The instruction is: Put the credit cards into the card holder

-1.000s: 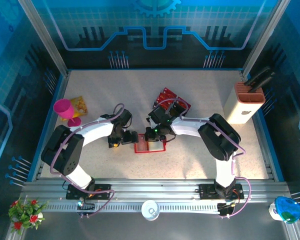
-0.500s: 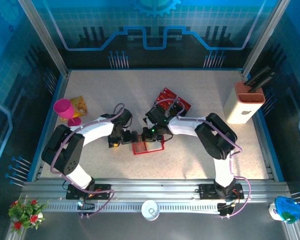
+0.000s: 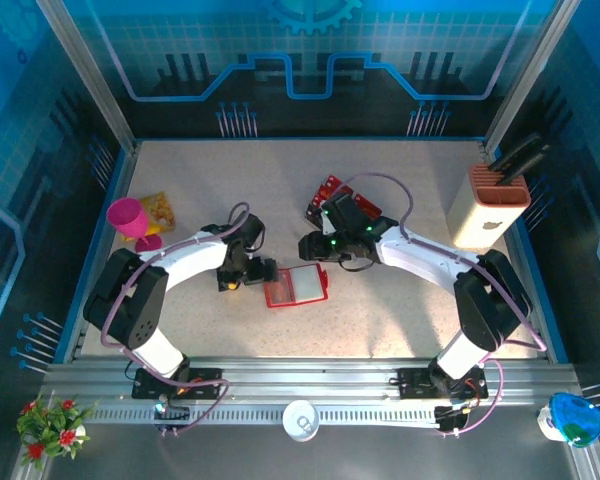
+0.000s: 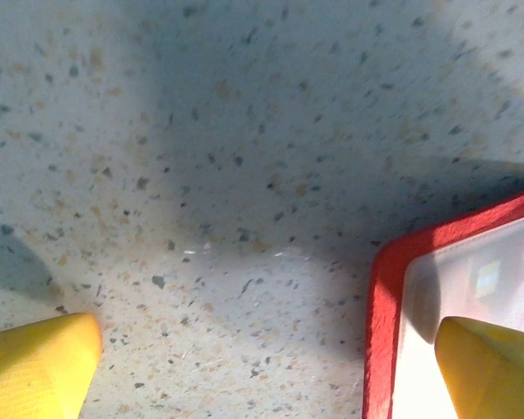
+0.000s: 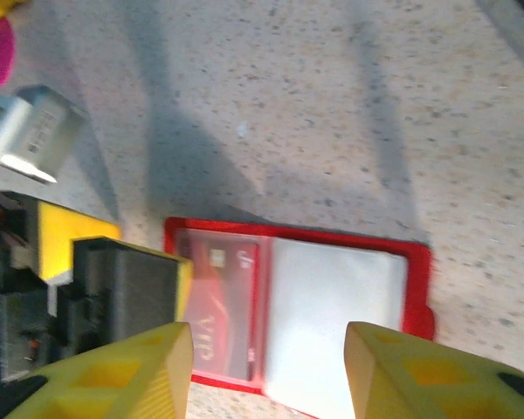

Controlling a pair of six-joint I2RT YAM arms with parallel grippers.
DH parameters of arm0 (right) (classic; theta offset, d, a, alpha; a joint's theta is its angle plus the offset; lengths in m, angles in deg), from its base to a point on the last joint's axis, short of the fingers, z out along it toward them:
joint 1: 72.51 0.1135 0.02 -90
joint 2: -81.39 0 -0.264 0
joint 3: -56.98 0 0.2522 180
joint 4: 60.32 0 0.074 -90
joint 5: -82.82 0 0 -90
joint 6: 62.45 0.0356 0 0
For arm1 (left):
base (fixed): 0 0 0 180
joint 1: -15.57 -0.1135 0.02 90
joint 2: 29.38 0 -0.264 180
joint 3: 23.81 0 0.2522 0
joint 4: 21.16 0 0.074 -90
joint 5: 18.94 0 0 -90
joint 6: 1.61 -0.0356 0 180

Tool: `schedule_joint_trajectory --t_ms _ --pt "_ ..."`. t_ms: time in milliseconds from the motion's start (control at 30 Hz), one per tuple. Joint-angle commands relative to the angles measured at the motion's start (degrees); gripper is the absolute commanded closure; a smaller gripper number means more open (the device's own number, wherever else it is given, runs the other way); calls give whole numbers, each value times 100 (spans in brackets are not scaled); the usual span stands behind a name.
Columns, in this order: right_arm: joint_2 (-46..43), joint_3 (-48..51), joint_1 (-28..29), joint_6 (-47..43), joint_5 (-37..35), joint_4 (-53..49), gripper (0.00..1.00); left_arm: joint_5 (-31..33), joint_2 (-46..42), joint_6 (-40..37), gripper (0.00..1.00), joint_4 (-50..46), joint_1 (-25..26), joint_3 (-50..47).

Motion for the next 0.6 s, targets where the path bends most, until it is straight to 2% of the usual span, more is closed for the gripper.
schedule_joint_trajectory --t_ms 0,200,333,367,433,500,567 --pt "52 115 -31 -320 -567 -790 48 -70 -96 -144 1 -2 -38 222" --pt "432 216 -14 -319 -681 -777 47 -105 -104 -179 1 -68 -36 379" --pt "681 250 -14 -291 -623 -653 53 -157 -99 -206 1 -108 -38 449" --pt "714 251 -22 -282 -630 -643 58 -189 -101 -215 1 -107 -42 459" --pt "717 275 -39 -260 -672 -646 75 -246 -103 -220 1 -116 -41 490" --pt "660 346 -57 -217 -710 -632 89 -308 -106 -224 1 -129 -29 529" --pt "562 433 -80 -187 -711 -623 96 -374 -106 -230 1 -135 -28 565"
